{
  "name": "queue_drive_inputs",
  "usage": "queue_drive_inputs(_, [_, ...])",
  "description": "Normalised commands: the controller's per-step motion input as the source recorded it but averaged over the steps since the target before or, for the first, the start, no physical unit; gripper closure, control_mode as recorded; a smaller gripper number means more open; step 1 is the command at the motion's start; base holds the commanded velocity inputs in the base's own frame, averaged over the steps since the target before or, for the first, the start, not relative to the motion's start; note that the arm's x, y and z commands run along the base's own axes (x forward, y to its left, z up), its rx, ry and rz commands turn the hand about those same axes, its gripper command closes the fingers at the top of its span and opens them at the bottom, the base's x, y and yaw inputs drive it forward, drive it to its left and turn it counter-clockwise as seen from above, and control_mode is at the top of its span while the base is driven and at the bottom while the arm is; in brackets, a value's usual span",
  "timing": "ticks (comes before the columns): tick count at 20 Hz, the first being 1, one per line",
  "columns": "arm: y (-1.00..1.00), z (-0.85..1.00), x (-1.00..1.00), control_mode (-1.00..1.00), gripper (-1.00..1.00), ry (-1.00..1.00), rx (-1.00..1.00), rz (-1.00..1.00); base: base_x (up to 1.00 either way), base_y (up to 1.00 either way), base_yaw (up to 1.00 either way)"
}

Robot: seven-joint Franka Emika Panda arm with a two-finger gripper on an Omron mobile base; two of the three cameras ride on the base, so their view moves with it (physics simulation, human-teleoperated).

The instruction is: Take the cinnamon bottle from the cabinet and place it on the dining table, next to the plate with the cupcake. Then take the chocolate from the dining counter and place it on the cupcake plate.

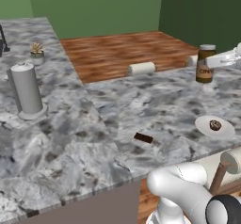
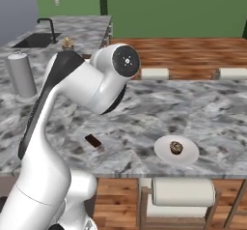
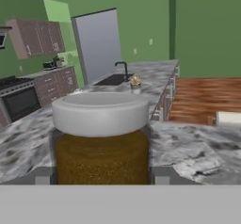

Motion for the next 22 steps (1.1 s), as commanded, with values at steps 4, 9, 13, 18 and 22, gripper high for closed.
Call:
queue_drive_inputs(4, [0.00, 0.00, 0.00, 1.00, 1.00, 0.00, 0.00, 0.00, 0.23, -0.39, 0.00])
queue_drive_inputs(9, [0.00, 0.00, 0.00, 1.00, 1.00, 0.00, 0.00, 0.00, 0.48, -0.02, 0.00])
queue_drive_inputs(13, [-0.02, -0.88, 0.70, -1.00, 1.00, 0.01, -0.01, 0.05, 0.00, 0.00, 0.00])
queue_drive_inputs(18, [0.00, -1.00, 1.00, -1.00, 1.00, 0.03, -0.07, 0.22, 0.00, 0.00, 0.00])
queue_drive_inputs(22, [0.46, -0.77, 0.61, -1.00, 1.00, 0.00, -0.29, -0.50, 0.00, 0.00, 0.00])
